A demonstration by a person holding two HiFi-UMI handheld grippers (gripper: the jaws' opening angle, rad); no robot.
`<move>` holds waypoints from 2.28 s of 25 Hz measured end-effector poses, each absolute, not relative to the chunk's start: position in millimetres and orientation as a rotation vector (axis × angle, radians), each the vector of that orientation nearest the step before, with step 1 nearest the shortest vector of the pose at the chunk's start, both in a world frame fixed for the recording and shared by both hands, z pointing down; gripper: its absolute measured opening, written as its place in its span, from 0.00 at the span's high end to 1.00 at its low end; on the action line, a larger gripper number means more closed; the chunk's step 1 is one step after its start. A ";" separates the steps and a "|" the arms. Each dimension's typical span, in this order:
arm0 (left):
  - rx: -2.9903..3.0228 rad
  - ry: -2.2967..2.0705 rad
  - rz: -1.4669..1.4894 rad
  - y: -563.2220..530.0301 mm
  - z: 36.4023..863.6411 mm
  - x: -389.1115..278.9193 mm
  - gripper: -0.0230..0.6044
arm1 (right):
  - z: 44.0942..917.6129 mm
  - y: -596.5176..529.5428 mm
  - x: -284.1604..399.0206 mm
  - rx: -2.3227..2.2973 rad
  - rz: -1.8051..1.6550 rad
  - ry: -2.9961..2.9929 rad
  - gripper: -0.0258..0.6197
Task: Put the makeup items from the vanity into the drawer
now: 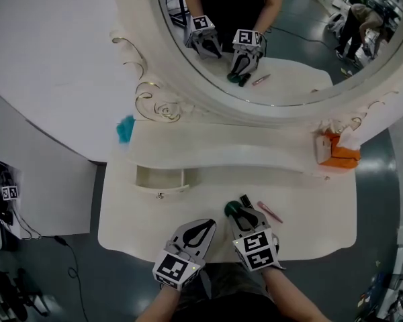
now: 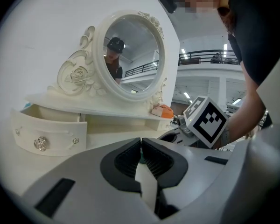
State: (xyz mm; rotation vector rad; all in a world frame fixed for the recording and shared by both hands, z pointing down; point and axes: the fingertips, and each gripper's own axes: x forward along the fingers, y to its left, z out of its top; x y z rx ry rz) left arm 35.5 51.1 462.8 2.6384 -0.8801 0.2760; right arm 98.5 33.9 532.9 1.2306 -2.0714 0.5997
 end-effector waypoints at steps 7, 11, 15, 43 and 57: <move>2.653 -0.798 0.282 43.0 460.7 39.9 0.93 | 537.3 31.3 101.2 1.205 0.603 -2.037 0.86; 2.660 -0.765 0.288 40.3 460.8 40.2 0.93 | 536.7 30.1 105.1 1.239 0.659 -2.036 0.93; 2.666 -0.756 0.287 37.1 459.2 36.0 0.93 | 522.6 24.7 101.0 1.271 0.650 -2.064 0.93; 2.590 -0.946 0.243 -2.7 450.7 -67.9 0.93 | 445.1 -34.5 -43.6 1.127 0.517 -2.340 0.93; 2.565 -1.003 0.228 -24.7 449.7 -104.5 0.93 | 446.7 -55.1 -86.5 1.051 0.509 -2.354 0.93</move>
